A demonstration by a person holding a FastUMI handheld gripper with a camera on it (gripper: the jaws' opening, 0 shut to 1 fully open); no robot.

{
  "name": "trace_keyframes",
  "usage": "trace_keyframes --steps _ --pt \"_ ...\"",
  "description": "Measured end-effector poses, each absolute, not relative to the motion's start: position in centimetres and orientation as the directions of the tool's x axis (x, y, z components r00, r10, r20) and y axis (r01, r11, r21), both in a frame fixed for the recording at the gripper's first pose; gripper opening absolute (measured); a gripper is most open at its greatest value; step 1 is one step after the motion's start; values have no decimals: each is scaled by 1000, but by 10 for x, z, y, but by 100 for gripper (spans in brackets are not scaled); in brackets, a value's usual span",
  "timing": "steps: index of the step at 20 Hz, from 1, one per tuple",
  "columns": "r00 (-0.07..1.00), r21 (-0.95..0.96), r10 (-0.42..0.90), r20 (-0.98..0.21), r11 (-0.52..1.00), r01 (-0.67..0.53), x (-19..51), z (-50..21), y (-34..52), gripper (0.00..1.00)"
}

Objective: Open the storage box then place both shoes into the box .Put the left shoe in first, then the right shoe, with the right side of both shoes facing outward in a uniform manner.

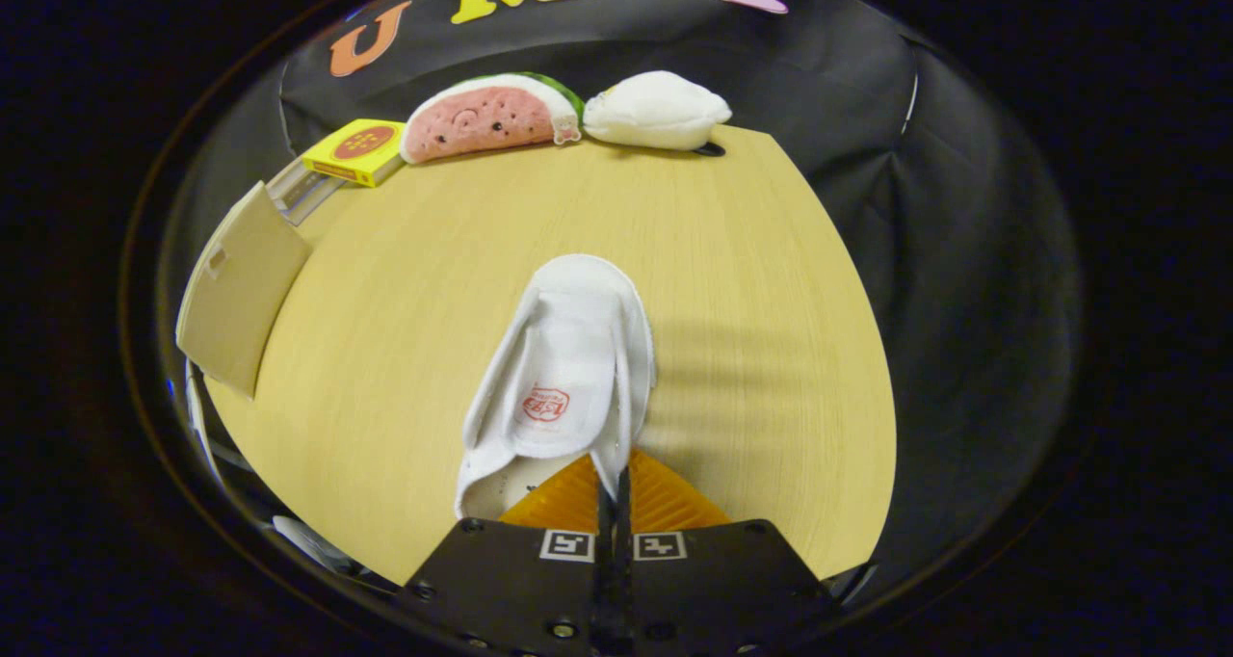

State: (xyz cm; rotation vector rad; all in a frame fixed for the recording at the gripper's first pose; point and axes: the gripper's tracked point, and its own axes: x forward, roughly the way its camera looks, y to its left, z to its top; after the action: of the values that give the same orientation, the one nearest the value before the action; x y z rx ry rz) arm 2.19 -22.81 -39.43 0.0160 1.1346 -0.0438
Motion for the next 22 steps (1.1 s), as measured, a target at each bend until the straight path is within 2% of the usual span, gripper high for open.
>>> trace_keyframes --steps 7,15,22 --pt "402 222 119 -908 950 221 21 -368 -200 0" --pt "419 292 175 -891 927 234 7 -342 -139 0" --pt "446 393 256 -857 886 247 4 -303 -53 0"
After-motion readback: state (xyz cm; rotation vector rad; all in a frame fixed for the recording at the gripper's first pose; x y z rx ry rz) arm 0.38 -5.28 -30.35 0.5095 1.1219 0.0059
